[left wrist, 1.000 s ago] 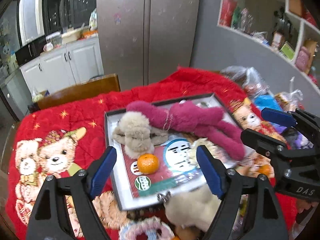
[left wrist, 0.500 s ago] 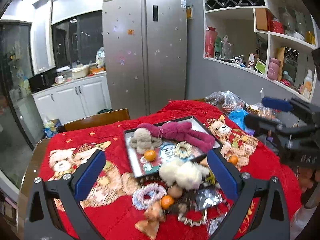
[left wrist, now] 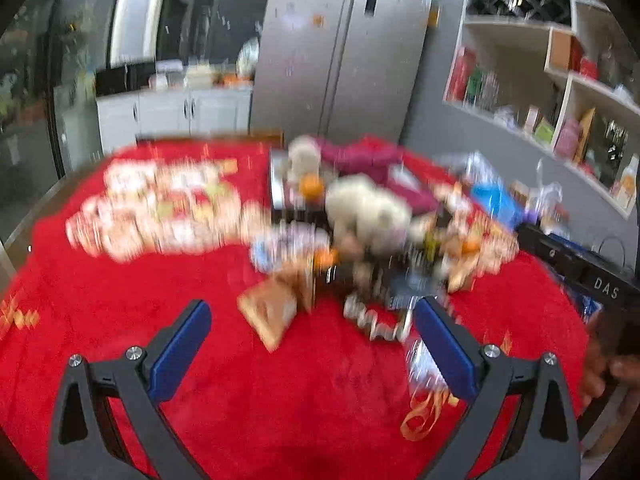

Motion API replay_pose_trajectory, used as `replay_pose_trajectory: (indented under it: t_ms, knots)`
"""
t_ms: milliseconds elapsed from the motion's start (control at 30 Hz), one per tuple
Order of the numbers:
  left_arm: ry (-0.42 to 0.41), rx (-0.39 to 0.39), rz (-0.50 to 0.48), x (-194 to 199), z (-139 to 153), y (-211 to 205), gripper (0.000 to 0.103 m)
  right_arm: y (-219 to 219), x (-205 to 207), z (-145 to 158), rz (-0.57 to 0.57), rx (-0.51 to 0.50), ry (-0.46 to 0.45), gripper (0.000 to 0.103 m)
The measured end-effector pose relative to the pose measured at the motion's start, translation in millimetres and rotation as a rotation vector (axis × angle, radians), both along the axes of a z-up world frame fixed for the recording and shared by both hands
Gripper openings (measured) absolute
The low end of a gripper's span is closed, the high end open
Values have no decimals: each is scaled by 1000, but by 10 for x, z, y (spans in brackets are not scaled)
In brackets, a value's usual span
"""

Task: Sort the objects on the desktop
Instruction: 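Withdraw both tools from the box back over the bed, then grasp the tan snack packet with the left gripper while the right gripper grasps a folded paper packet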

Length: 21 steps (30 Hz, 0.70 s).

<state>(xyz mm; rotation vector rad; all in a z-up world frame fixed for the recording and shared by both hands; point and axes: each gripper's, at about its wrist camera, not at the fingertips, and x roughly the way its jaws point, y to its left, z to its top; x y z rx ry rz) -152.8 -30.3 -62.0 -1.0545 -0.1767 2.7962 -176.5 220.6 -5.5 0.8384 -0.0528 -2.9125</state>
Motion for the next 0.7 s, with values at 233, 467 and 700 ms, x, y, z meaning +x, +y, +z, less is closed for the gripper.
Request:
replay_pose_trajectory:
  t_ms: [233, 467, 700]
  knots:
    - [-75, -29, 56, -202, -304, -5, 102, 57, -93, -428, -29, 100, -97, 82]
    - [-113, -75, 65, -360, -414, 4, 102, 97, -309, -665, -18, 105, -154, 82]
    - [-153, -81, 76, -539, -531, -61, 102, 179, -529, -850, -29, 74, -230, 82]
